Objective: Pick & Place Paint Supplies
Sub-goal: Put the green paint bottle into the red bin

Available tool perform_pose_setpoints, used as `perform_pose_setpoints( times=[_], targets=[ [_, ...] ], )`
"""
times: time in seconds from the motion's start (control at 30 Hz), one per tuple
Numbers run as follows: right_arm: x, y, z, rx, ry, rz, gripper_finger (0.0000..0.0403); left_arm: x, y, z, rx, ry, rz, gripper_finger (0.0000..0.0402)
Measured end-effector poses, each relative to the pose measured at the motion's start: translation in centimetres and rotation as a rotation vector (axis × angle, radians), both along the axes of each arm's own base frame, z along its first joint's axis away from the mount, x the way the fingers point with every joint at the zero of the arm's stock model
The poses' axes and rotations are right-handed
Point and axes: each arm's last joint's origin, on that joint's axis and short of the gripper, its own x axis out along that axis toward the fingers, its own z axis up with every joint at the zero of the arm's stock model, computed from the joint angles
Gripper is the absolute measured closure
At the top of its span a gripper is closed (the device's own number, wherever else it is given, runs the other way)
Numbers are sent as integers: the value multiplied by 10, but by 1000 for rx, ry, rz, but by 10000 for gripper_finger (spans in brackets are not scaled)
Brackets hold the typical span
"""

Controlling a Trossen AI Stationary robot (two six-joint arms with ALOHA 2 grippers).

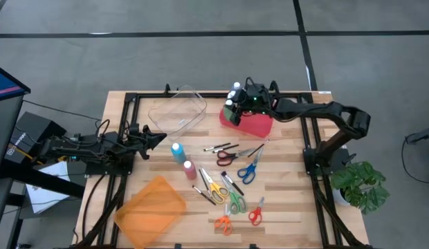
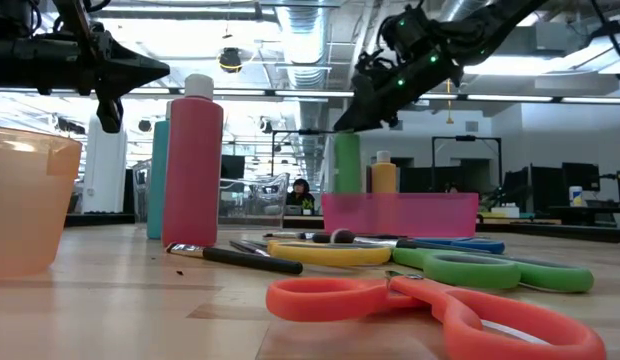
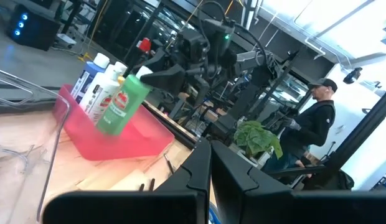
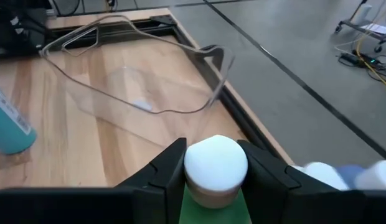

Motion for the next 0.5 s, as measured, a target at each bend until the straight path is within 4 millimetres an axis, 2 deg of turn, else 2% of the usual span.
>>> perform_pose_setpoints(
  times=[0.2, 0.5],
  targets=[
    [6, -5, -6, -10, -26, -3, 276, 0, 0, 0, 0, 0, 0, 396],
    [16, -5, -29, 40, 15, -3, 275, 0, 0, 0, 0, 0, 0, 396]
  ],
)
